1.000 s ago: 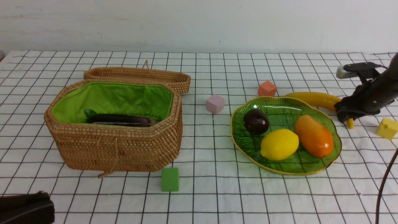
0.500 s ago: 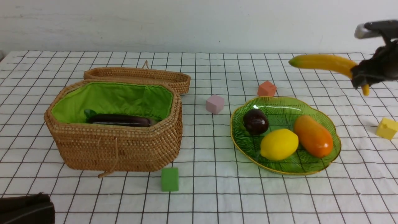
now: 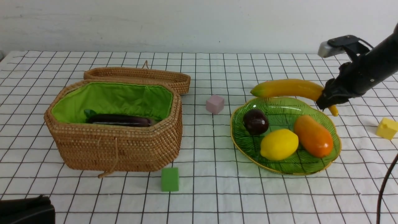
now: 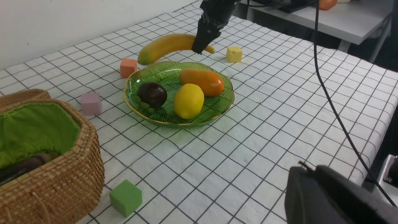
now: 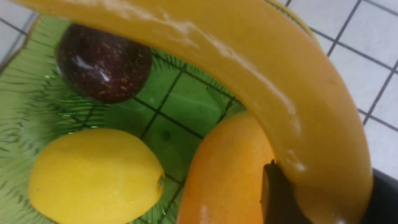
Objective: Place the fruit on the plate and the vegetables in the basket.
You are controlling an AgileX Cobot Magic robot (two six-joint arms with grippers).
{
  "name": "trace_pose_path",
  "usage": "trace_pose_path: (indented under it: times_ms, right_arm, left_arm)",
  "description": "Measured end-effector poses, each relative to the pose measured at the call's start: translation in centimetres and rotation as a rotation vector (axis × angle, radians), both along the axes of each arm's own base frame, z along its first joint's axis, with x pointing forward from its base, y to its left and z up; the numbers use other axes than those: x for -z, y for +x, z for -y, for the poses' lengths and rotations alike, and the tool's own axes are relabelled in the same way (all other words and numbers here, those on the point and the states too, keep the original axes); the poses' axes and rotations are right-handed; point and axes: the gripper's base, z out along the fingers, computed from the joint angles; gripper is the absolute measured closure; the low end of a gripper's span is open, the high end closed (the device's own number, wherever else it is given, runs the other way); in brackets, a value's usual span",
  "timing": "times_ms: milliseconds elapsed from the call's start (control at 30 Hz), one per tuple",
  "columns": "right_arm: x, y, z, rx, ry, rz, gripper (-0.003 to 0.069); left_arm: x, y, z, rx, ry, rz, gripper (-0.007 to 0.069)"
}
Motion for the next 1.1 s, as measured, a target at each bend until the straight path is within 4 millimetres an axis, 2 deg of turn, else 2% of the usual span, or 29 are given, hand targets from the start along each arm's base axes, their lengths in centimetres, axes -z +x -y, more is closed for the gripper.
trace_pose_path:
  times_ms: [133,400,533,567,600,667,767,867,933,967,1000,1033,1067,1100]
  right_arm:
    - [1.1,0.3,-1.7,0.041,-0.073,-0.028,0.0358]
    - [1.7,0.7,-1.8,0.108,-0.069,-0.036,0.0354]
    - [2.0,0.6,-1.8,0.106,-0.071,-0.05,0.0305]
    - [2.0,0.6,-1.8,0.103,-0.072,-0.057,0.0261]
    - [2.0,0.6,-1.8,0.103,-0.072,-0.058,0.0256]
    - [2.1,0.5,-1.8,0.099,-0.074,-0.071,0.0197]
    - [2.0,0.4,-1.8,0.098,-0.074,-0.075,0.0179]
    - [0.3,-0.4,-1.8,0.102,-0.068,-0.071,0.0174]
    - [-1.9,-1.3,-1.9,0.13,-0.046,-0.061,0.0196]
    - [-3.9,-2.4,-1.9,0.154,-0.027,-0.057,0.0229]
    - [-3.9,-2.4,-1.9,0.157,-0.026,-0.065,0.0235]
    - [-5.4,-3.3,-2.0,0.169,-0.015,-0.06,0.026]
    - [-7.7,-5.1,-2.0,0.19,0.002,-0.072,0.0325]
    - [-7.7,-5.1,-2.0,0.19,0.002,-0.072,0.0334]
  left_arm:
    - [0.0,0.0,0.0,0.0,0.001,0.0,0.0595]
    - [0.0,0.0,0.0,0.0,0.001,0.0,0.0595]
    - [0.0,0.0,0.0,0.001,0.003,0.002,0.0595]
    - [0.0,0.0,0.0,0.001,0.003,0.002,0.0595]
    - [0.0,0.0,0.0,0.001,0.003,0.002,0.0595]
    - [0.0,0.0,0.0,0.001,0.003,0.002,0.0595]
    - [0.0,0.0,0.0,0.001,0.003,0.002,0.0595]
    - [0.0,0.0,0.0,0.0,0.001,0.003,0.0592]
    - [-0.2,0.1,0.0,-0.006,-0.018,0.021,0.0591]
    - [-0.4,0.1,0.0,-0.011,-0.027,0.034,0.0591]
    - [-0.5,0.1,-0.1,-0.013,-0.032,0.041,0.0591]
    - [-0.6,0.1,-0.1,-0.017,-0.04,0.053,0.0591]
    - [-0.8,-0.1,-0.4,-0.026,-0.052,0.086,0.06]
    - [-0.8,-0.1,-0.5,-0.028,-0.052,0.09,0.0602]
